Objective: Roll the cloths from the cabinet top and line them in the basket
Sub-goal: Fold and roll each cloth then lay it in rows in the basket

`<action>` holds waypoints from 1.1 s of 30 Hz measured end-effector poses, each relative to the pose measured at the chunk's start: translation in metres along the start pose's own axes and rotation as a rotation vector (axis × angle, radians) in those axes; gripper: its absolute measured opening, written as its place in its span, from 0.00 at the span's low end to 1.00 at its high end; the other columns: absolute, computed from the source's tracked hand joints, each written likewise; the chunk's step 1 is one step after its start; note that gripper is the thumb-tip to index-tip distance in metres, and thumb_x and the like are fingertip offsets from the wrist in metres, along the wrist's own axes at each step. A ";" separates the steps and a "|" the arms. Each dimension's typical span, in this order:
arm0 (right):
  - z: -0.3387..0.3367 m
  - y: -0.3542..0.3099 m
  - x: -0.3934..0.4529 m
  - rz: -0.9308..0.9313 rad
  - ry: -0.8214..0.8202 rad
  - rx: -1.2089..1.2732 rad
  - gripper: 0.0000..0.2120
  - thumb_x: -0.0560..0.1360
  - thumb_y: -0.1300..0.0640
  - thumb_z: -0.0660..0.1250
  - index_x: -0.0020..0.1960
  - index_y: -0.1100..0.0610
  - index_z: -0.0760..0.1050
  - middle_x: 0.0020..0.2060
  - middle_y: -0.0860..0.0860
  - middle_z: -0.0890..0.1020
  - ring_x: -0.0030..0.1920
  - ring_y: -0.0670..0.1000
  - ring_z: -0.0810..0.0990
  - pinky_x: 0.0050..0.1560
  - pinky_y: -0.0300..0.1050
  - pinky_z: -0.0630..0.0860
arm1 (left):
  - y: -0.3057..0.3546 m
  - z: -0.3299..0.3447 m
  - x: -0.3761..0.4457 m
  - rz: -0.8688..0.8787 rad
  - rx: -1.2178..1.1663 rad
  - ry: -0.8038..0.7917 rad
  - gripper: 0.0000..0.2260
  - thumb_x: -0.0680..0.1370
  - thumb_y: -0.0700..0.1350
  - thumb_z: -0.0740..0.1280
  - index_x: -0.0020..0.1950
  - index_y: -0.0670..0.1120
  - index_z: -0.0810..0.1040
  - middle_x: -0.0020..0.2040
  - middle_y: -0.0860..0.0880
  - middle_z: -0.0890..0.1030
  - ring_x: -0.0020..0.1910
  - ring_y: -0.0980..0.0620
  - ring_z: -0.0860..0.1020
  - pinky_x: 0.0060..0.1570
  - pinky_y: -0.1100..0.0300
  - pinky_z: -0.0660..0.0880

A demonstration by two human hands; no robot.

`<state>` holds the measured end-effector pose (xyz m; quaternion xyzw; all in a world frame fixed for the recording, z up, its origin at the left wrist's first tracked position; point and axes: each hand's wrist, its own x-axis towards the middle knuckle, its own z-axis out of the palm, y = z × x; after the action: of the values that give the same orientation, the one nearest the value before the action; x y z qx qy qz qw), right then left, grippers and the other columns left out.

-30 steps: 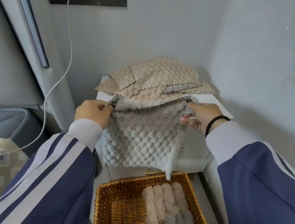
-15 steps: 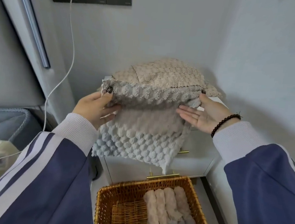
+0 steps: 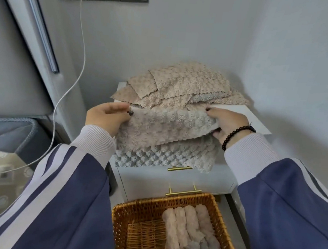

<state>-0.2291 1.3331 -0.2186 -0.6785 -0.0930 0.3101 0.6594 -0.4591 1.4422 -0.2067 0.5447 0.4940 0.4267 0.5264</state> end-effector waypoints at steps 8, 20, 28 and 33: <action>-0.009 0.016 0.009 0.183 -0.235 -0.103 0.33 0.66 0.74 0.62 0.70 0.58 0.71 0.67 0.55 0.71 0.50 0.49 0.73 0.53 0.50 0.74 | -0.008 -0.014 0.006 -0.103 0.758 -0.118 0.24 0.69 0.48 0.77 0.60 0.41 0.76 0.53 0.44 0.80 0.49 0.44 0.80 0.57 0.49 0.77; 0.004 0.020 0.015 -0.072 -0.169 -0.053 0.29 0.74 0.76 0.56 0.64 0.48 0.76 0.50 0.51 0.77 0.50 0.54 0.79 0.47 0.48 0.79 | -0.020 0.000 0.022 -0.056 0.413 -0.062 0.06 0.75 0.38 0.70 0.50 0.46 0.83 0.29 0.47 0.74 0.24 0.52 0.69 0.31 0.61 0.74; 0.001 0.006 0.034 -0.024 -0.351 0.191 0.17 0.75 0.73 0.62 0.56 0.55 0.78 0.51 0.58 0.77 0.49 0.53 0.80 0.47 0.49 0.81 | -0.032 0.009 0.046 0.074 0.368 -0.105 0.26 0.71 0.43 0.75 0.68 0.47 0.75 0.64 0.48 0.77 0.61 0.54 0.75 0.57 0.64 0.68; 0.004 0.006 0.056 -0.032 -0.319 0.317 0.10 0.75 0.70 0.64 0.48 0.59 0.81 0.48 0.57 0.81 0.50 0.54 0.80 0.52 0.52 0.80 | -0.030 0.008 0.060 0.122 0.335 -0.165 0.26 0.71 0.41 0.76 0.67 0.52 0.75 0.66 0.47 0.75 0.66 0.54 0.72 0.53 0.65 0.69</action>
<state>-0.1890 1.3661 -0.2405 -0.5070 -0.1568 0.4140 0.7396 -0.4453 1.4990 -0.2409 0.6867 0.4797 0.3235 0.4401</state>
